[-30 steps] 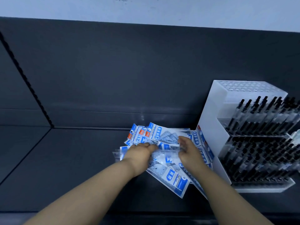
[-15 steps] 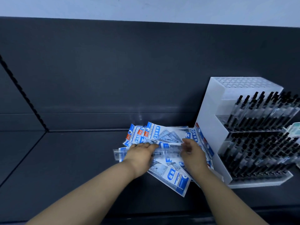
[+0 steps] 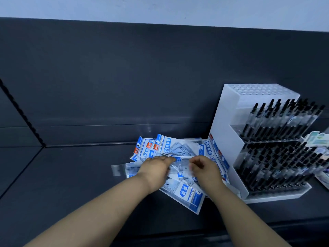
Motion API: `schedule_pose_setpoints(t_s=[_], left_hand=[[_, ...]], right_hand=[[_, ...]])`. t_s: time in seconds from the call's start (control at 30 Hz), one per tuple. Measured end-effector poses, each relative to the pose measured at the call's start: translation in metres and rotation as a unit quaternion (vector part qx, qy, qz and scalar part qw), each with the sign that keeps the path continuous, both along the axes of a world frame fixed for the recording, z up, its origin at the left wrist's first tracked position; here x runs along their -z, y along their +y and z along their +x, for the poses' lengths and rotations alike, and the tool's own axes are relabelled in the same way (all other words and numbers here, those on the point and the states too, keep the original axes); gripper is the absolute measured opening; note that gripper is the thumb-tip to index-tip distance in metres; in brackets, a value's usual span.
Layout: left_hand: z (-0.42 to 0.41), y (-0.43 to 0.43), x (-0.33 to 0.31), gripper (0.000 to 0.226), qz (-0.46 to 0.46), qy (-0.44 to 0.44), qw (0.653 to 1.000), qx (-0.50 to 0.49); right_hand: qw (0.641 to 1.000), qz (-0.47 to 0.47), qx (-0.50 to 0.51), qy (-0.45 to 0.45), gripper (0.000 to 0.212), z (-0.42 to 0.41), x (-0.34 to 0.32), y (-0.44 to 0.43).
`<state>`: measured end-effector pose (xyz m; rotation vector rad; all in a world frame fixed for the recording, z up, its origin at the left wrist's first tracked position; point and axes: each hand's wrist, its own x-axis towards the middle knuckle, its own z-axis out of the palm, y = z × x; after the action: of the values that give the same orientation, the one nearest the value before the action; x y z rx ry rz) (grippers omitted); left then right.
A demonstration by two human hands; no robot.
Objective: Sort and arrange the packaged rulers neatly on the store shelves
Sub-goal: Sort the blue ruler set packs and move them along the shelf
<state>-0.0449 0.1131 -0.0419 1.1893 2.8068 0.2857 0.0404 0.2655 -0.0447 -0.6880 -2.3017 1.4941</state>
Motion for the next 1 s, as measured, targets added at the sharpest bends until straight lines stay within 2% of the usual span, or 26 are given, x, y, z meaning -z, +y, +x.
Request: schedule_pose_setpoints(t_s=[0.07, 0.17, 0.37, 0.43, 0.5, 0.53, 0.6, 0.67, 0.73, 0.83, 0.9, 1.0], left_hand=[[0.000, -0.001, 0.000, 0.053, 0.005, -0.005, 1.000, 0.005], [-0.002, -0.004, 0.002, 0.055, 0.009, -0.020, 1.000, 0.002], [-0.001, -0.002, 0.004, 0.060, 0.003, -0.031, 0.999, 0.011], [-0.003, -0.005, 0.005, 0.059, 0.016, -0.056, 0.998, 0.009], [-0.004, -0.006, 0.005, 0.056, 0.040, -0.083, 0.996, 0.003], [-0.005, -0.006, 0.004, 0.054, 0.045, -0.081, 0.996, 0.004], [-0.005, -0.006, 0.002, 0.052, 0.046, -0.063, 0.997, 0.012], [-0.006, -0.009, -0.002, 0.051, 0.040, -0.049, 0.998, 0.015], [-0.010, -0.020, -0.004, 0.052, 0.004, -0.024, 1.000, 0.008], [-0.025, -0.052, -0.005, 0.054, -0.058, 0.002, 0.998, -0.031], [-0.035, -0.072, -0.003, 0.048, -0.043, -0.037, 0.995, -0.083], [-0.039, -0.082, 0.003, 0.042, 0.029, -0.105, 0.985, -0.133]], right_hand=[[1.000, -0.013, 0.011, 0.004, 0.023, 0.001, 0.001, 0.001], [0.999, 0.013, 0.048, 0.004, 0.018, 0.005, 0.003, 0.006], [1.000, 0.008, 0.002, 0.006, 0.012, 0.003, 0.003, -0.004], [0.997, 0.067, 0.027, 0.028, 0.025, 0.004, 0.005, -0.003], [0.983, 0.176, -0.020, 0.040, 0.039, 0.004, 0.003, -0.003], [0.968, 0.239, -0.070, 0.019, 0.046, 0.003, 0.001, -0.005], [0.913, 0.372, -0.155, -0.054, 0.052, -0.003, -0.002, -0.010], [0.870, 0.450, -0.181, -0.090, 0.038, -0.009, -0.004, -0.012], [0.859, 0.473, -0.172, -0.094, 0.022, -0.009, -0.006, -0.009], [0.865, 0.474, -0.131, -0.102, 0.019, -0.006, -0.007, 0.006], [0.869, 0.467, -0.110, -0.120, 0.019, -0.005, -0.008, 0.014], [0.861, 0.478, -0.127, -0.123, 0.018, -0.011, -0.006, 0.012]])
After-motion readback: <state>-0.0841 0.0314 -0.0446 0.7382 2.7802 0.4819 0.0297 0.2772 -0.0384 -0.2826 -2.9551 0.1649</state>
